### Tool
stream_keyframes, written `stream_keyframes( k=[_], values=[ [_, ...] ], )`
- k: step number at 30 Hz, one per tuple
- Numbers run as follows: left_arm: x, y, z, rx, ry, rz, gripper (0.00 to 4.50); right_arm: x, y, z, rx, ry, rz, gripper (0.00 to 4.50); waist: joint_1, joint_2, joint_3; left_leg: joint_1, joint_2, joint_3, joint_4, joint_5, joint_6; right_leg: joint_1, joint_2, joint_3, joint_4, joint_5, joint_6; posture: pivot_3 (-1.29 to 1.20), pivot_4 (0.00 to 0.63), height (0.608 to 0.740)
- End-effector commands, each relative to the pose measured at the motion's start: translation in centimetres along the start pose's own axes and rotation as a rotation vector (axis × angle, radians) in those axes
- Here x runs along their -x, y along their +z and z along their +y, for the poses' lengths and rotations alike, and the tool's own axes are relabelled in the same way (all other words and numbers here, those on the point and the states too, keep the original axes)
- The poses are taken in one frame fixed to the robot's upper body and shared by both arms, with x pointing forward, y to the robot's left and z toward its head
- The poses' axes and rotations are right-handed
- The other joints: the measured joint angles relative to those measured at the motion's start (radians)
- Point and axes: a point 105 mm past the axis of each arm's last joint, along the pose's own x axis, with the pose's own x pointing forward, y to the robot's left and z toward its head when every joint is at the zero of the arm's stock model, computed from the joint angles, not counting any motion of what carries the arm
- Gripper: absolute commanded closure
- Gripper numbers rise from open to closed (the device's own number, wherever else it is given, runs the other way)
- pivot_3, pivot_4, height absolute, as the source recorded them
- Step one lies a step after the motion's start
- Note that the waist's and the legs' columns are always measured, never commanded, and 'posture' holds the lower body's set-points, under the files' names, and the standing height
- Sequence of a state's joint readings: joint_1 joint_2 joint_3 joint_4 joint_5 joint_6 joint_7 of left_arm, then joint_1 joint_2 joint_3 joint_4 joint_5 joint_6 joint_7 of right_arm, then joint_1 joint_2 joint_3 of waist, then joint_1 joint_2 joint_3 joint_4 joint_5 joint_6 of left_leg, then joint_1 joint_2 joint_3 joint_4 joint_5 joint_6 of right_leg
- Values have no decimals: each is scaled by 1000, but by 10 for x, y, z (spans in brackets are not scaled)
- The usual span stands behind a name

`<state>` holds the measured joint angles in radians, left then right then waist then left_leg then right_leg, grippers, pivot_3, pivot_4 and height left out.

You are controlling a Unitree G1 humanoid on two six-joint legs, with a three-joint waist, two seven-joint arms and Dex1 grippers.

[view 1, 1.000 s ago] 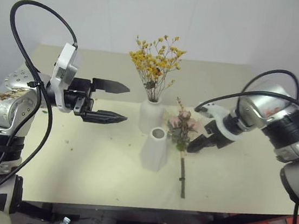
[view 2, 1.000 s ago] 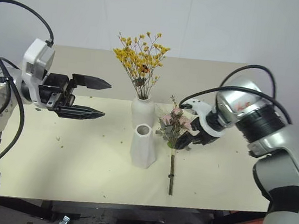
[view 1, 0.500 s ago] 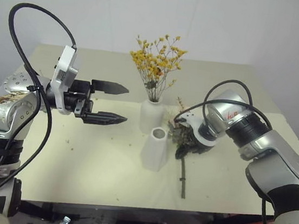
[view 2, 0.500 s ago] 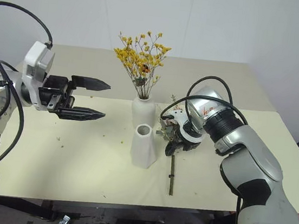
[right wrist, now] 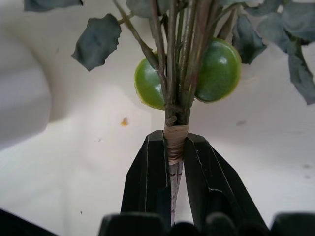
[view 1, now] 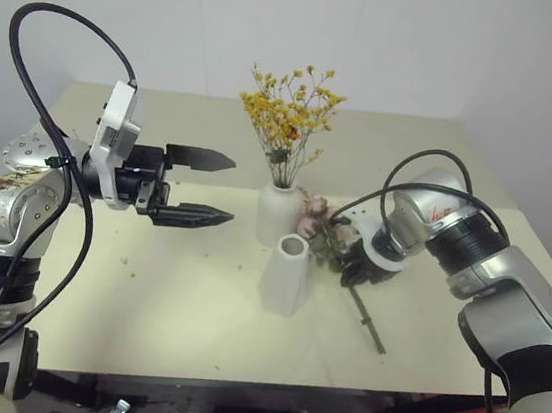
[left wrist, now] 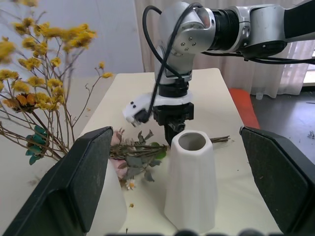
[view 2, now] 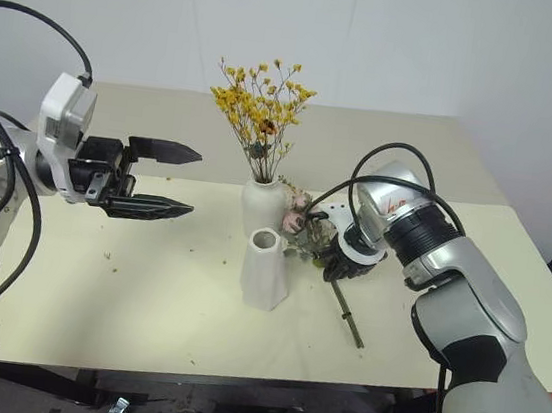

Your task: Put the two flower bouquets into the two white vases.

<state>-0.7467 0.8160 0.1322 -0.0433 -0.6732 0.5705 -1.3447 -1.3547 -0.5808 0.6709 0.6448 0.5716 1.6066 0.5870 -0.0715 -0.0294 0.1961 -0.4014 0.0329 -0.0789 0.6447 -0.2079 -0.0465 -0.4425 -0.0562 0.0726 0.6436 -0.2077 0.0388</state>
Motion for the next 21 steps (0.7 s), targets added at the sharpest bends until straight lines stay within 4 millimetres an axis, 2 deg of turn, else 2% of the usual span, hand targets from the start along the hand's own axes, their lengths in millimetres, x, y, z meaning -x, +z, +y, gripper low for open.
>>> stream_keyframes(
  k=[1,6,8,11,14,17,21],
  values=[
    [-1,13,1,-52,-11,-25,0,23,12,-15,-94,-38,-81,4252,0,0,0,0,0,0,0,0,0,0,0,0,0,0,0,0,150,740],
    [-4,14,3,-50,-25,-35,0,38,15,-37,-242,-80,-158,4252,-1,0,0,-1,0,0,0,0,0,0,0,0,-1,1,-2,0,150,740],
    [-5,14,3,-45,-39,-39,0,47,19,-52,-306,-129,-243,4252,-1,0,0,-1,0,0,0,0,0,0,0,0,-1,1,-2,0,150,740],
    [-8,14,3,-32,-66,-45,0,61,30,-70,-340,-193,-447,4252,2,0,0,-1,0,0,0,0,0,0,0,0,-1,1,-1,0,150,740],
    [-10,14,2,-17,-95,-44,0,84,43,-85,-407,-262,-711,4252,2,0,0,-2,0,0,0,0,0,0,0,0,-2,1,-1,0,150,740],
    [-11,15,4,-1,-106,-42,0,104,47,-83,-373,-329,-938,4252,0,0,0,-2,0,0,-1,0,0,-1,-1,0,-2,1,-1,0,150,740],
    [-11,15,5,57,-115,-40,0,128,44,-70,-294,-368,-1211,4252,-3,0,0,-2,0,0,-1,0,0,-1,0,0,-1,1,-1,0,150,740]
  ],
)
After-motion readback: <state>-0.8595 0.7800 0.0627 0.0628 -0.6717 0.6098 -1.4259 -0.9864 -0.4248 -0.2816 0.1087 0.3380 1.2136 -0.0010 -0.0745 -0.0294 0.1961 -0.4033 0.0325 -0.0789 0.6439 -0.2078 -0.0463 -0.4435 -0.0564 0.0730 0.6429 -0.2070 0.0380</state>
